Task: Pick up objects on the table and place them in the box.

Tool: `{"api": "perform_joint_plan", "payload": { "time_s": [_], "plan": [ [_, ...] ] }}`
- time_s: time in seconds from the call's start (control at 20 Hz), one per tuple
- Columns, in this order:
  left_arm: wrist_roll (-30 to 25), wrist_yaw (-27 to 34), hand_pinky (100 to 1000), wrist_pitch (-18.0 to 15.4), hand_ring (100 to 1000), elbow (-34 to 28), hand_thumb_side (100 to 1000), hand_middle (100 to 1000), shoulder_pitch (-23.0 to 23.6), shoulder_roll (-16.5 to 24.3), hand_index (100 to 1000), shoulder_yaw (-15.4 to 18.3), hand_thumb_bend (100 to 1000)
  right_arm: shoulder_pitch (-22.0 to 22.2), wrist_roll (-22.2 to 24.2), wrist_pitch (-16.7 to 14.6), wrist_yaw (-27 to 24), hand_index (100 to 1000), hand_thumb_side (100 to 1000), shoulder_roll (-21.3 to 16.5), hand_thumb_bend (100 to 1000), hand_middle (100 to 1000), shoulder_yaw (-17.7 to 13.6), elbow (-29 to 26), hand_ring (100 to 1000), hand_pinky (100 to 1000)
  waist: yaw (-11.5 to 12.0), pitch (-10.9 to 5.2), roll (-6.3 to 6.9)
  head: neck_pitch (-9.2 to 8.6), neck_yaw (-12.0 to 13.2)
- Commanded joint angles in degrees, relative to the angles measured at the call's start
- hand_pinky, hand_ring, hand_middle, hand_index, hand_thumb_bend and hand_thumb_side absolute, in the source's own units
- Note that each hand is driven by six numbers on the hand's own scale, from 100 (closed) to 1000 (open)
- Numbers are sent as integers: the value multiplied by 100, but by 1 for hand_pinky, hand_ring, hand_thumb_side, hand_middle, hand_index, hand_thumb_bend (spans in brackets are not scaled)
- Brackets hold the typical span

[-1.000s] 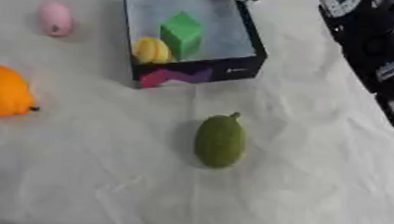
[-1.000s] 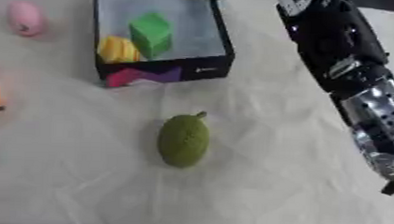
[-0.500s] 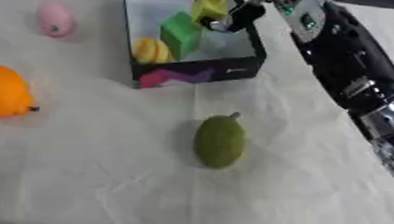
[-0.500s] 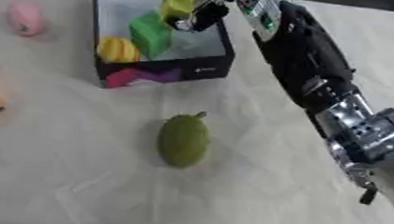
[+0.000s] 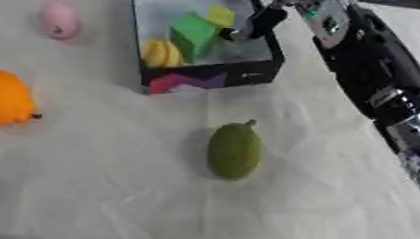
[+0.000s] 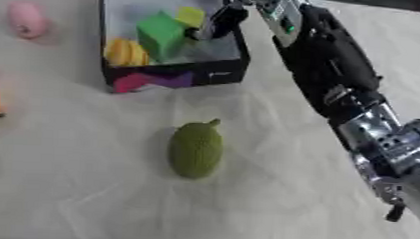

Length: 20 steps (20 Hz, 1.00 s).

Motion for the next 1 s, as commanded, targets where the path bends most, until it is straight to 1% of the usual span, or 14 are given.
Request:
{"api": "perform_joint_plan", "payload": {
  "time_s": [0.05, 0.1, 0.15, 0.2, 0.25, 0.35, 0.5, 0.55, 0.6, 0.8, 1.0],
  "plan": [
    [21, -27, 972, -17, 762, -53, 930, 642, 26, 71, 674, 63, 169, -73, -87, 165, -471, 907, 205, -373, 274, 805, -108, -435, 879, 865, -54, -152, -6, 63, 71],
    [32, -34, 972, -22, 762, -50, 929, 642, 57, 77, 674, 76, 168, -24, -70, 249, -680, 902, 164, -439, 190, 803, -125, -581, 878, 860, -93, -180, 0, 85, 105],
    [48, -43, 972, -27, 762, -44, 928, 642, 97, 85, 674, 96, 168, 72, -54, 354, -921, 900, 148, -507, 129, 804, -157, -762, 879, 857, -144, -220, 5, 126, 144],
    [65, -50, 972, -34, 761, -39, 927, 642, 132, 94, 674, 114, 168, 179, -27, 472, -1155, 902, 134, -575, 100, 809, -181, -967, 883, 856, -187, -252, 6, 163, 180],
    [89, -61, 972, -39, 761, -30, 928, 642, 186, 107, 674, 140, 167, 336, 1, 579, -1394, 900, 122, -647, 100, 805, -198, -1212, 882, 854, -255, -297, 9, 219, 245],
    [136, -87, 972, -52, 761, -12, 927, 642, 292, 129, 674, 189, 167, 678, 69, 771, -1855, 904, 127, -809, 100, 806, -203, -1787, 888, 858, -386, -379, 18, 268, 378],
    [186, -110, 972, -69, 761, 7, 924, 642, 387, 126, 674, 231, 168, 1179, 163, 981, -2344, 911, 124, -1050, 100, 817, -175, -2692, 899, 862, -544, -475, 38, 282, 557],
    [195, -115, 972, -72, 761, 11, 923, 643, 409, 123, 674, 240, 168, 1346, 190, 1024, -2479, 922, 100, -1104, 100, 831, -159, -2981, 909, 866, -597, -502, 47, 283, 625],
    [204, -120, 972, -75, 761, 16, 923, 643, 429, 123, 673, 248, 168, 1494, 213, 1054, -2609, 922, 100, -1148, 100, 832, -148, -3244, 910, 866, -644, -523, 51, 283, 679],
    [239, -139, 973, -84, 762, 32, 923, 643, 487, 122, 673, 282, 169, 1931, 322, 1133, -2954, 911, 100, -1305, 100, 829, -84, -4020, 909, 863, -838, -575, 59, 284, 838],
    [248, -152, 973, -89, 763, 38, 925, 644, 517, 120, 672, 289, 168, 2232, 501, 1153, -3151, 913, 111, -1444, 100, 831, -50, -4576, 912, 863, -920, -576, 87, 284, 897]
  ]
}}
